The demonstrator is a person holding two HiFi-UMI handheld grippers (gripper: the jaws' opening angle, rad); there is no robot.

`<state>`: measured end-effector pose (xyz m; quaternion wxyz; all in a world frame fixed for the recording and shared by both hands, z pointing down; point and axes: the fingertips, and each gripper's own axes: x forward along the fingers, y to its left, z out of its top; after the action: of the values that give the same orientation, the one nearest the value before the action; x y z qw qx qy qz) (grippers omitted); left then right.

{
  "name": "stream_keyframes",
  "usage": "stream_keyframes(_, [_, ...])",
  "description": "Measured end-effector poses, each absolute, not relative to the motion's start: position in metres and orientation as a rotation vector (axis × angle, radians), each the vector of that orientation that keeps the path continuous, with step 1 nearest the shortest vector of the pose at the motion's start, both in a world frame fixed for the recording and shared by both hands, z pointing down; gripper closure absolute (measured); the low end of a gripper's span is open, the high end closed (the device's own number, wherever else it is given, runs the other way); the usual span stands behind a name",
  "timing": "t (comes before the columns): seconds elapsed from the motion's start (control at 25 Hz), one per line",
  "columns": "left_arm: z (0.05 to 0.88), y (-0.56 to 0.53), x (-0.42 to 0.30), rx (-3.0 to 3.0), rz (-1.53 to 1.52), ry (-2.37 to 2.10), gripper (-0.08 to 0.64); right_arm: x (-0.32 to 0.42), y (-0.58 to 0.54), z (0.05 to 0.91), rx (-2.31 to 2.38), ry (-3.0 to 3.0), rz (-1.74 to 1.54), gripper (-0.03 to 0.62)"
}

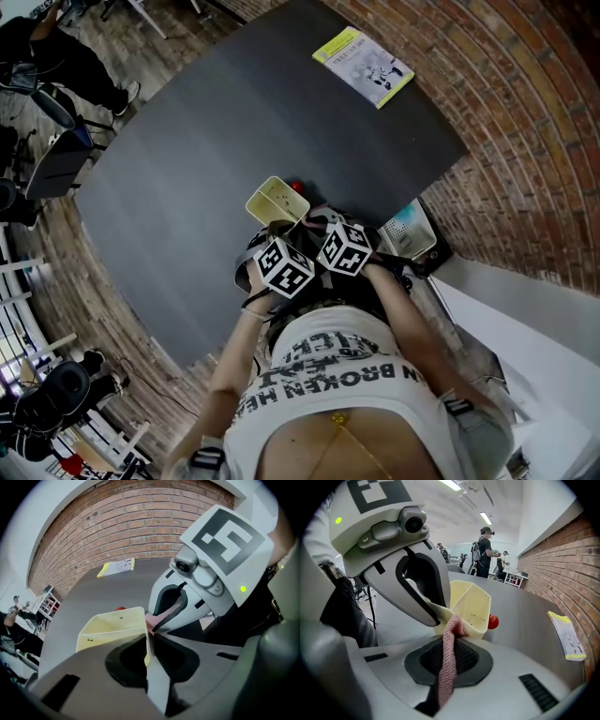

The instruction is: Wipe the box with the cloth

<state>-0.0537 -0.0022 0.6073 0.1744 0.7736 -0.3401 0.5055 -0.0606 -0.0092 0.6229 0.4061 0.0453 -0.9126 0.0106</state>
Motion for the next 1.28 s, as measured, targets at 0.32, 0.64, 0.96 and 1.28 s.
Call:
stream_keyframes(0.32, [0.563,-0.002,-0.076,2.370,1.494,-0.917,0.456,-0.057,-0.016,0.619,0.150,-2.310,0.051,0.575])
stream_keyframes(0.64, [0.581,-0.009,-0.146,2.404,2.172,-0.617,0.454,-0.054,-0.014,0.617,0.183,-2.310,0.083,0.575])
stream_keyframes(0.96, [0.604,-0.017,-0.144,2.437,2.465,-0.383,0.463,-0.050,-0.012,0.620,0.211,-2.299,0.100,0.575])
stream_keyframes(1.28, [0.604,-0.008,-0.138,2.461,2.480,-0.336,0.488,-0.049,-0.020,0.620,0.243,-2.307,0.098,0.575])
